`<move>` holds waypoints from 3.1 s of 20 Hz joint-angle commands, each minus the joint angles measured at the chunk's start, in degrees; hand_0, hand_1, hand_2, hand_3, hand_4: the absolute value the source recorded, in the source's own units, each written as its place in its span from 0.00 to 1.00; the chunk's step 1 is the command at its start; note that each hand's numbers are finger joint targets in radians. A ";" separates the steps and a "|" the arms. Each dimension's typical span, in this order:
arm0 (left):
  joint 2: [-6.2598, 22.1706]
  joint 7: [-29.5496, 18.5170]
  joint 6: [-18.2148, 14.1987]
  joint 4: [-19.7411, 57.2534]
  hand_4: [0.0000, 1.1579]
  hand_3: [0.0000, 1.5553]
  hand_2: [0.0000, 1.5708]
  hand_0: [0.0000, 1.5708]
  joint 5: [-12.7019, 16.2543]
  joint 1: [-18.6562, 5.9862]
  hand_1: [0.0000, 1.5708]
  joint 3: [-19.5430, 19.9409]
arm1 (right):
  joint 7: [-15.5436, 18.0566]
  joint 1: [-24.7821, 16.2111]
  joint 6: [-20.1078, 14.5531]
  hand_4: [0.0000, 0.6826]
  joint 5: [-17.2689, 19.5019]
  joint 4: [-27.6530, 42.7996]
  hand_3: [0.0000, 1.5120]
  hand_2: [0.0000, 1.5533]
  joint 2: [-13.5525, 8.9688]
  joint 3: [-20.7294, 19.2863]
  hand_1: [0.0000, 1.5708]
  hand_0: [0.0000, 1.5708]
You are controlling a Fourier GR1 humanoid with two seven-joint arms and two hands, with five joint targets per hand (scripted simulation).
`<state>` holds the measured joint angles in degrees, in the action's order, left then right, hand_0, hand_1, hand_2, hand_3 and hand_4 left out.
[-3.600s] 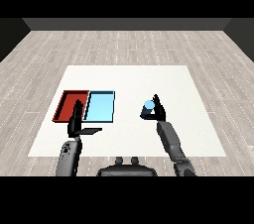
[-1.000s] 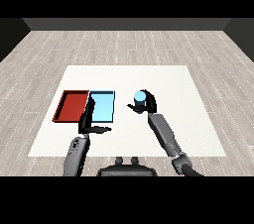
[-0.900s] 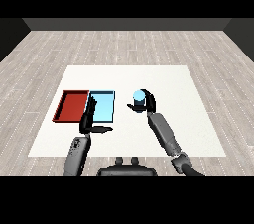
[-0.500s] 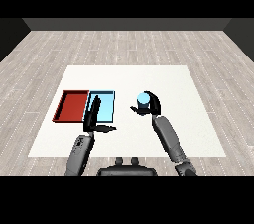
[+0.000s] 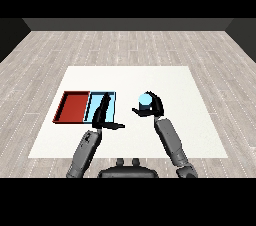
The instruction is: Pick the blue can and put it in the blue box
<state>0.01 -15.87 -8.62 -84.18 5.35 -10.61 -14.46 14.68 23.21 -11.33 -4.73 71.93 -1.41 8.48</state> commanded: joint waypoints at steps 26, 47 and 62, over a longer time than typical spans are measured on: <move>-0.01 -5.88 -10.93 17.64 0.00 0.00 0.00 0.00 13.11 -10.89 0.00 -14.82 | -1.69 0.31 -1.58 0.83 -2.58 4.81 0.91 0.94 1.41 7.81 0.92 0.92; -0.01 -6.01 -18.72 24.38 0.00 0.00 0.00 0.00 19.06 -17.90 0.00 -21.12 | 1.30 7.44 -7.63 0.80 -9.55 -2.07 0.91 0.94 1.41 15.85 0.91 0.91; 0.05 -10.59 -17.17 32.19 0.00 0.00 0.00 0.00 23.32 -24.08 0.00 -23.98 | -0.74 8.52 -12.07 0.71 -11.03 0.33 0.90 0.93 1.39 21.46 0.92 0.92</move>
<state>1.39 -22.88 -25.76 -56.54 25.98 -32.69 -34.83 15.97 30.15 -20.44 -14.19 70.92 -0.76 26.61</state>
